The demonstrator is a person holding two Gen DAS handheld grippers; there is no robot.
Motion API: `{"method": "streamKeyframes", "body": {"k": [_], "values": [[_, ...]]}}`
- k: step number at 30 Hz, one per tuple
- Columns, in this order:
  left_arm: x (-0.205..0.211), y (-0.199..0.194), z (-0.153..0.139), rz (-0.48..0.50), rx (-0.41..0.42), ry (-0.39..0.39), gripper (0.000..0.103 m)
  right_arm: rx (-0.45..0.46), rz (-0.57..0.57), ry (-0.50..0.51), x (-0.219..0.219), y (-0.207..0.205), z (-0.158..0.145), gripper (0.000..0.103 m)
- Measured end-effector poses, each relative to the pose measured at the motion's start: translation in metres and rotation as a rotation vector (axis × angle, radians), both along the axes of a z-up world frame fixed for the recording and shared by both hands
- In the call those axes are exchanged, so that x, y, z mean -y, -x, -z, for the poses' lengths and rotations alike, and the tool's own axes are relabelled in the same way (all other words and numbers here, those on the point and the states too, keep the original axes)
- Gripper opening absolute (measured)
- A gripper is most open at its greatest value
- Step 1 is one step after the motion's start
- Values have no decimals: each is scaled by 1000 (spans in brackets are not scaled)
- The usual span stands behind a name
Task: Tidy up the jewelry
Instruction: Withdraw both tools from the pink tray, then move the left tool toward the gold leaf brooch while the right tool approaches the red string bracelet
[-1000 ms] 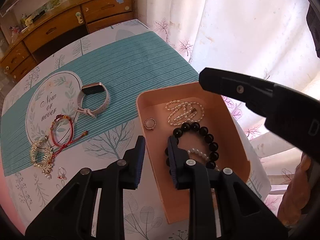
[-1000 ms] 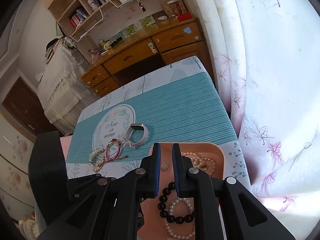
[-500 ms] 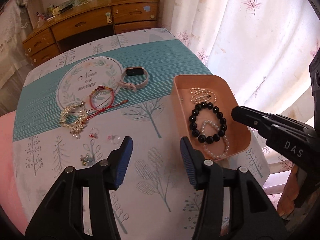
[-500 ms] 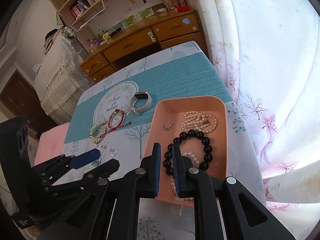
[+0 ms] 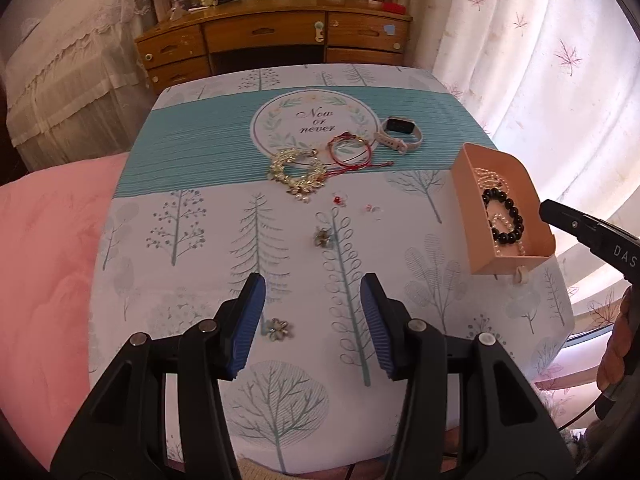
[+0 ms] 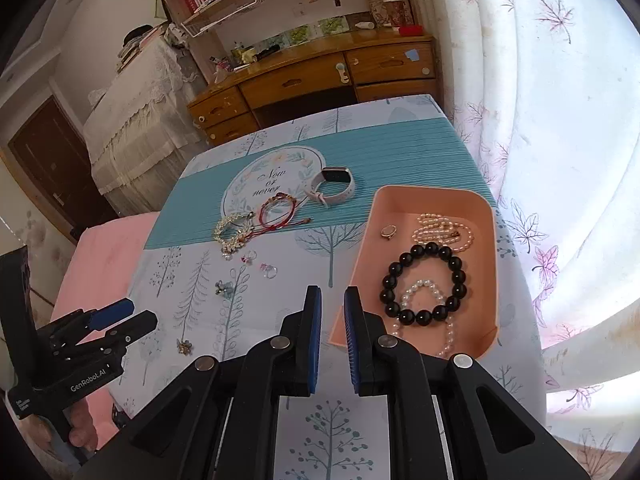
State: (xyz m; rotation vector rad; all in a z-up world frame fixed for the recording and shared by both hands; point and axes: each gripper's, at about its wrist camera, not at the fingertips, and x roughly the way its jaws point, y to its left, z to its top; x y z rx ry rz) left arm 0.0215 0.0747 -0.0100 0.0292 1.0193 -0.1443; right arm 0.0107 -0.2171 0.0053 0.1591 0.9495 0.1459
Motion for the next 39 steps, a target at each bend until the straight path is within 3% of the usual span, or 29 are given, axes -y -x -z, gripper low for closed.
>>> {"method": "streamKeyframes", "body": {"k": [9,17,21,32,39], "values": [[-31,-4,0,-59,-2,20,47,-31,-89,27,-41,-12,4,12],[-48,-32,-2,-92,11,22,47,-48,-138,56,-62,-39,2,12],[-57,-52,2,-98,2,23,47,-59,-154,64,-71,-58,4,19],[-56,-134,42,-45,-132,69,47,-160,-147,4,-78,-139,26,21],[-43,-194,77,-16,-255,114,47,-306,-58,-113,-66,-215,57,21]]}}
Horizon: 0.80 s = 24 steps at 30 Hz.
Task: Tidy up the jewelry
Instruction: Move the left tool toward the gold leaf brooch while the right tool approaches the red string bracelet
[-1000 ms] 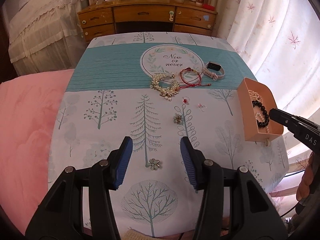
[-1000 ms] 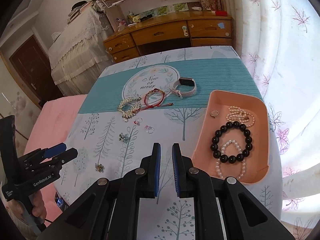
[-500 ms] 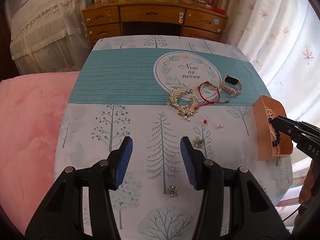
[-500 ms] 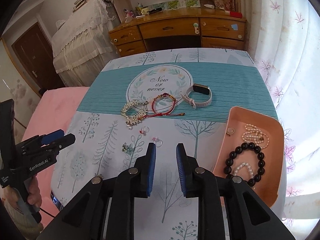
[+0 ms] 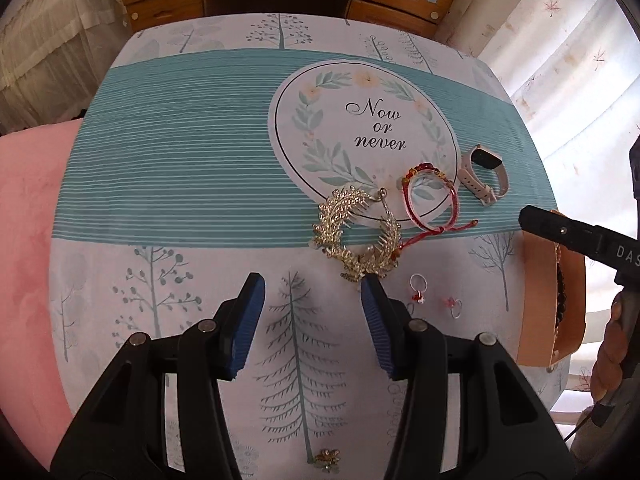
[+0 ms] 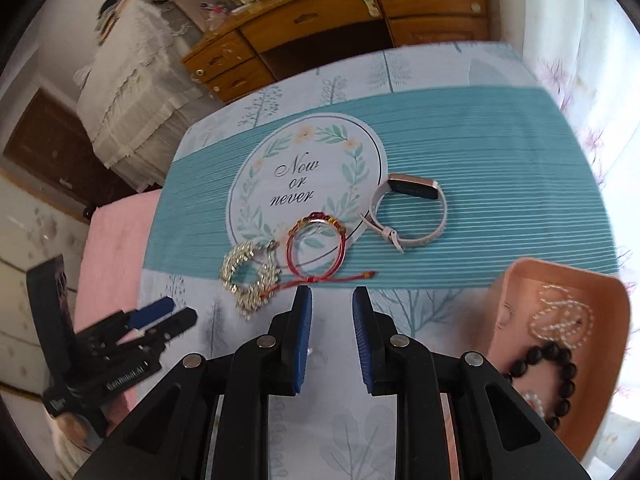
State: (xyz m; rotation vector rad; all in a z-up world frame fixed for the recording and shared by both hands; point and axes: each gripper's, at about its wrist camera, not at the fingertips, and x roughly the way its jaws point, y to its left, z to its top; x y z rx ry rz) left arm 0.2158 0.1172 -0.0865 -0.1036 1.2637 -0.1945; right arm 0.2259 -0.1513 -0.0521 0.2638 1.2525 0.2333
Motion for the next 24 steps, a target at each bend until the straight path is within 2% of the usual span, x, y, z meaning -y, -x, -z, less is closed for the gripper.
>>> {"method": "streamKeyframes", "body": {"k": [7,15,24], "values": [[5,-43,22,17,-61,-5,47,-142,40,-32,-8,-48,48,21],[14,-58,38,28,-98,-18,47,-163,22,47,-29,-65,71,21],[21,-62,41,39,-96,-37,47,-156,-11,115,-42,-70,73,21]]}}
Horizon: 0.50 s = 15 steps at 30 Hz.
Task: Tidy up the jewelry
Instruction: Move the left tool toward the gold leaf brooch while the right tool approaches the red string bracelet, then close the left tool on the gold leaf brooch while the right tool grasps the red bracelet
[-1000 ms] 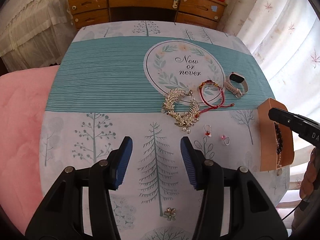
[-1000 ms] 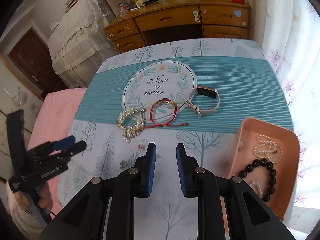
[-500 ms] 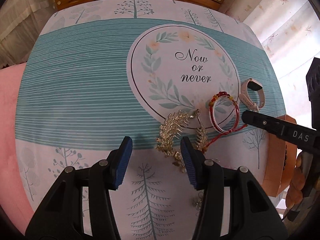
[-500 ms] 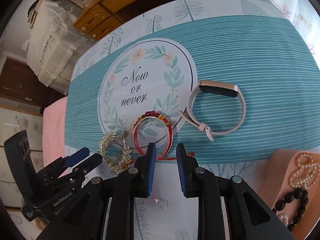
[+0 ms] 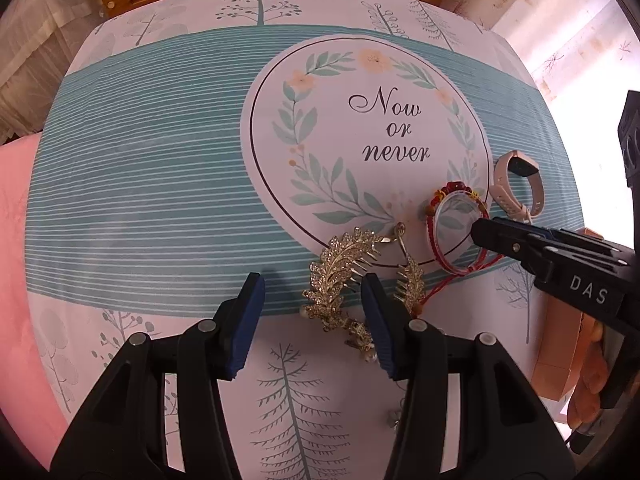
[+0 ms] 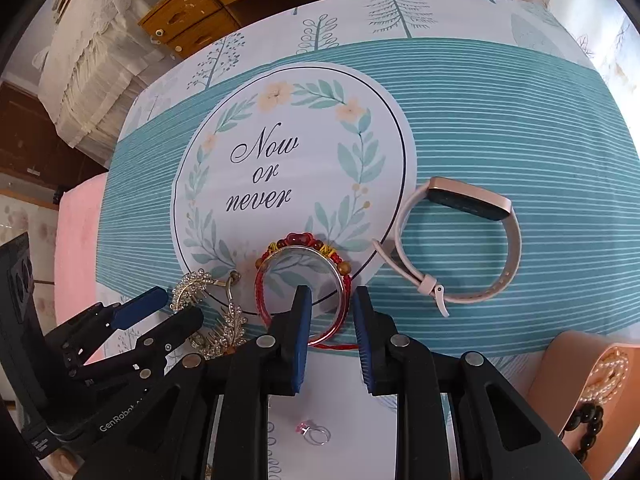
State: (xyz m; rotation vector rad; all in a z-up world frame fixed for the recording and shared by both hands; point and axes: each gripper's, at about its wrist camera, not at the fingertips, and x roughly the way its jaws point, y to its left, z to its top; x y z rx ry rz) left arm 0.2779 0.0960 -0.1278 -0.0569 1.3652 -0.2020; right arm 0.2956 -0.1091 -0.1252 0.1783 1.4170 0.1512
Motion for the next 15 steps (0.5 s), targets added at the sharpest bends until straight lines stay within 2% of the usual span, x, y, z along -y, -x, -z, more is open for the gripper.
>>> {"method": "streamKeyframes", "body": {"k": [4,8,15], "values": [[-2,-1,-3,11,-10,12,47,-12,9,-20,2,0,1,21],[-2,-6,3,22,-73,40,47,-24,11,-36,3,1,1,21],[8,-10,5,37,-88,-18,47,-33,20,-52,6,1,1,22]]}}
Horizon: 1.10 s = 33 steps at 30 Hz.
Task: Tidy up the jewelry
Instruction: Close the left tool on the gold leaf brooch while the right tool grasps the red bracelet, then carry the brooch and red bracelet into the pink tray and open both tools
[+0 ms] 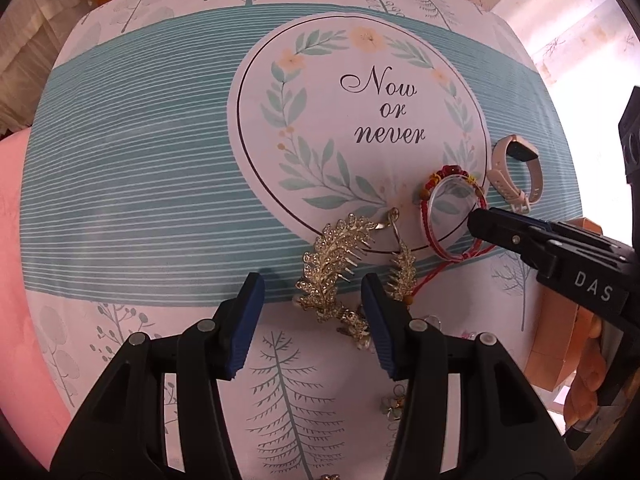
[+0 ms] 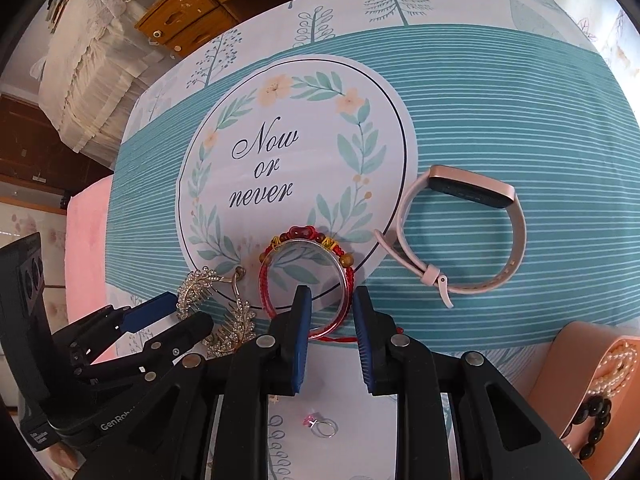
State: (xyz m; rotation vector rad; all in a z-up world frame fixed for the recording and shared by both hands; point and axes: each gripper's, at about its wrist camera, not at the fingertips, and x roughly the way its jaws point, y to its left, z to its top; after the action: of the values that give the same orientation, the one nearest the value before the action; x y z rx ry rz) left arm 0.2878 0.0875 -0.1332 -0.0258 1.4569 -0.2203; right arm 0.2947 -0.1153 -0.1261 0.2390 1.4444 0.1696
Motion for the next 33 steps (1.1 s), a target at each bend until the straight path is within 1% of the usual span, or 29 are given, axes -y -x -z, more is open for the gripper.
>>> {"method": "streamKeyframes", "body": {"k": [2,3,5,6,10,11,13,15,17,20,23,27,29,33], "values": [[5,0,1,13,1,-30,47,1,0,-1,0,0,0,21],[7,1,1,17,2,-45,45,1,1,-2,0,0,0,22],[11,1,0,15,8,-75,35,2,0,-4,1,0,0,22],[12,2,-1,18,12,-71,23,1,-1,-6,1,0,-1,22],[11,1,-2,6,12,-62,24,8,-18,2,0,1,-2,21],[9,3,-2,2,15,-58,24,11,-22,11,-1,1,-2,18],[6,6,-5,-11,22,-43,23,18,-39,38,-3,2,-2,7],[3,11,-11,-22,35,-35,23,14,-35,10,-2,3,0,6],[1,16,-19,-26,53,-32,23,32,-22,5,0,5,-3,6],[1,23,-34,-28,76,-27,23,53,-4,-31,5,11,-13,6],[1,35,-52,-20,108,-25,23,91,-2,-54,9,20,-32,5],[4,53,-87,7,159,-21,23,158,7,-90,20,39,-67,5],[11,67,-105,23,184,-16,23,193,14,-108,28,52,-87,5],[39,90,-137,68,235,1,23,266,44,-118,55,83,-126,5]]}}
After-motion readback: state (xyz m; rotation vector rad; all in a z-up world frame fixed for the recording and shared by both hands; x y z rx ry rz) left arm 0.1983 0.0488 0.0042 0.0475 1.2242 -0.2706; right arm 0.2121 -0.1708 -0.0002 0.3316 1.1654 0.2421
